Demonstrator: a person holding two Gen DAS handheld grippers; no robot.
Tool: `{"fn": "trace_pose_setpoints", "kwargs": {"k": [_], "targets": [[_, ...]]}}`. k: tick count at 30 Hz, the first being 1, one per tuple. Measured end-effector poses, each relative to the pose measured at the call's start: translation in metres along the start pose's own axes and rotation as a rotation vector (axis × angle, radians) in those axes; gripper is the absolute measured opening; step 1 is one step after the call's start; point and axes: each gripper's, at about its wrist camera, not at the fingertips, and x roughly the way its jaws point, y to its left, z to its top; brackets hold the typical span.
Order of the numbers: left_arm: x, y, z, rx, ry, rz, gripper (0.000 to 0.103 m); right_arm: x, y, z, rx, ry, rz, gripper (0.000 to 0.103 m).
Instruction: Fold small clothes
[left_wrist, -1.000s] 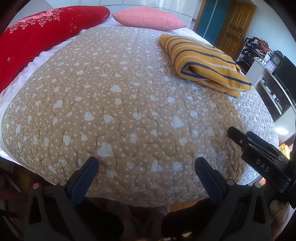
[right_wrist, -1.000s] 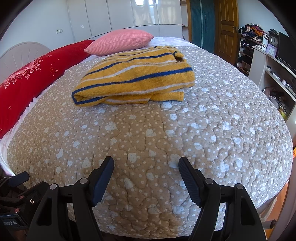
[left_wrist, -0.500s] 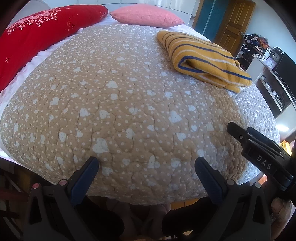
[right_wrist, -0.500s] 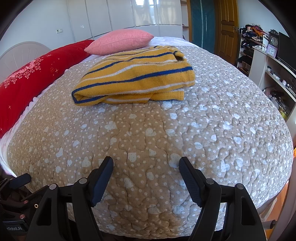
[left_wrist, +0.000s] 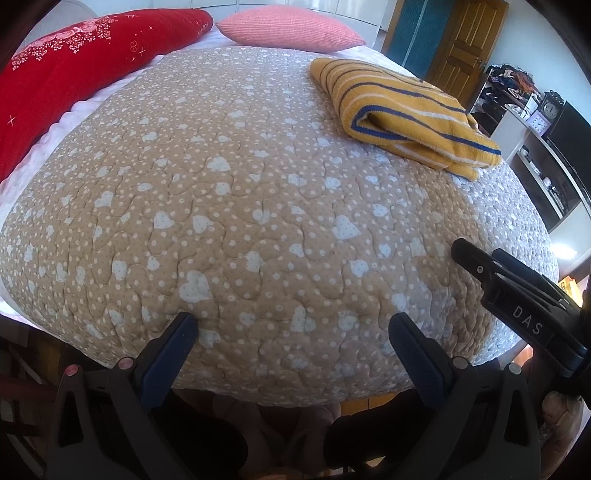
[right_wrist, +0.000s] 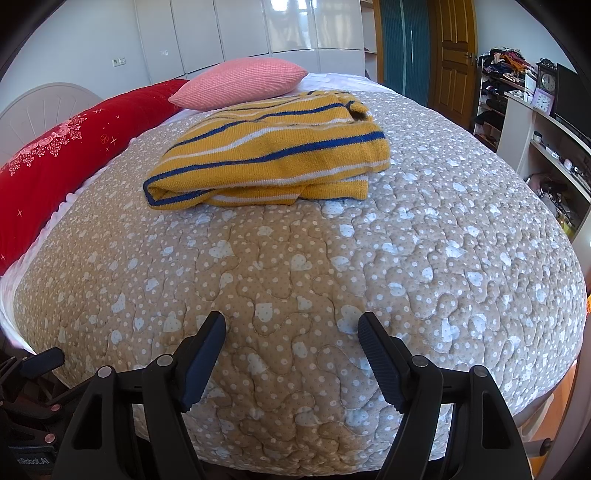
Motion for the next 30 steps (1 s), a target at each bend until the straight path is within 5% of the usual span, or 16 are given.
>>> {"fn": "trace_pose_setpoints", "kwargs": {"k": [30], "targets": [[0.0033,-0.0056,-0.0012,0.029,0.003,0.013,0.103,0.0056,0.0003,0.0004,-0.017,0.008,0.002,0.083]]}}
